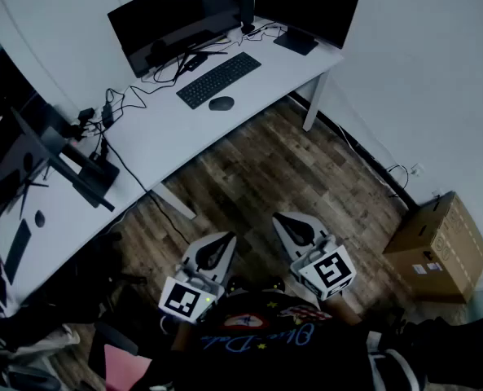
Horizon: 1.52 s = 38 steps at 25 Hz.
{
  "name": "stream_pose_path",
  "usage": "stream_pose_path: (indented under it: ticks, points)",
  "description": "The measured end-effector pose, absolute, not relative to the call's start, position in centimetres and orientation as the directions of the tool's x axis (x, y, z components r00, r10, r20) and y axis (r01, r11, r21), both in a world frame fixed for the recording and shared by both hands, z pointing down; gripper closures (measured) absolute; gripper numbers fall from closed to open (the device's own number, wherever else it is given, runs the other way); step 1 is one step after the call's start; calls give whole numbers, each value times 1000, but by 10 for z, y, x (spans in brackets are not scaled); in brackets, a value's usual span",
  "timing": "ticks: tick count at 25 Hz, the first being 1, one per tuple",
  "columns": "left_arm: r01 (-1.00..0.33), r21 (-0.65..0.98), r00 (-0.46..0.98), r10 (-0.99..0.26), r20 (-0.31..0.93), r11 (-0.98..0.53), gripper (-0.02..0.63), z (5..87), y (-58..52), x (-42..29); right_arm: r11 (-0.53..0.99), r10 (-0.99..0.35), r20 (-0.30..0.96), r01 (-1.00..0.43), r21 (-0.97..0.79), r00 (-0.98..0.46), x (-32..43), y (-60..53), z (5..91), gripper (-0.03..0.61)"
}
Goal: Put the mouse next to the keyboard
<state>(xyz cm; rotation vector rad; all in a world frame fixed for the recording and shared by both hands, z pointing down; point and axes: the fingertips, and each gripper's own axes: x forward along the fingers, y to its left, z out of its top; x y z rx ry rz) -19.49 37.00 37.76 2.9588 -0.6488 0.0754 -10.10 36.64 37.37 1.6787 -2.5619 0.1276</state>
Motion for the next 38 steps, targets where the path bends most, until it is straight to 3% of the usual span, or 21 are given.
stream_pose_path:
  ticks: [27,38]
  points:
    - [-422,107,905,-413,100,-900,610,383,383,-161,352,-932,71,-934,-65,-357,-54,385,377,577]
    - [-454,94,890,-447,92,-886,610,383,389,-127,363,-926,78,-927,-94,-370,-13,392,383,483]
